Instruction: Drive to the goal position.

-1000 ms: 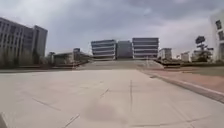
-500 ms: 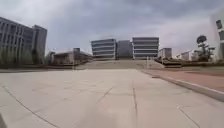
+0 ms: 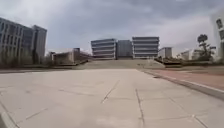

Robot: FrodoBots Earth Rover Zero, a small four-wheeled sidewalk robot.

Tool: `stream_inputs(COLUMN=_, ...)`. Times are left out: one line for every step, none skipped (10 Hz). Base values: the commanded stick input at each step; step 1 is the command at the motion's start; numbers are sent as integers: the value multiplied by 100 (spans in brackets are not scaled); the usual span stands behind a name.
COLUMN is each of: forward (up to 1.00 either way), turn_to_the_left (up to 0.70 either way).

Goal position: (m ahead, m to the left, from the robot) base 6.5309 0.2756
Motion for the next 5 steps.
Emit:
stream_inputs(forward=70, turn_to_the_left=0)
stream_inputs(forward=70, turn_to_the_left=0)
stream_inputs(forward=70, turn_to_the_left=0)
stream_inputs(forward=70, turn_to_the_left=0)
stream_inputs(forward=70, turn_to_the_left=0)
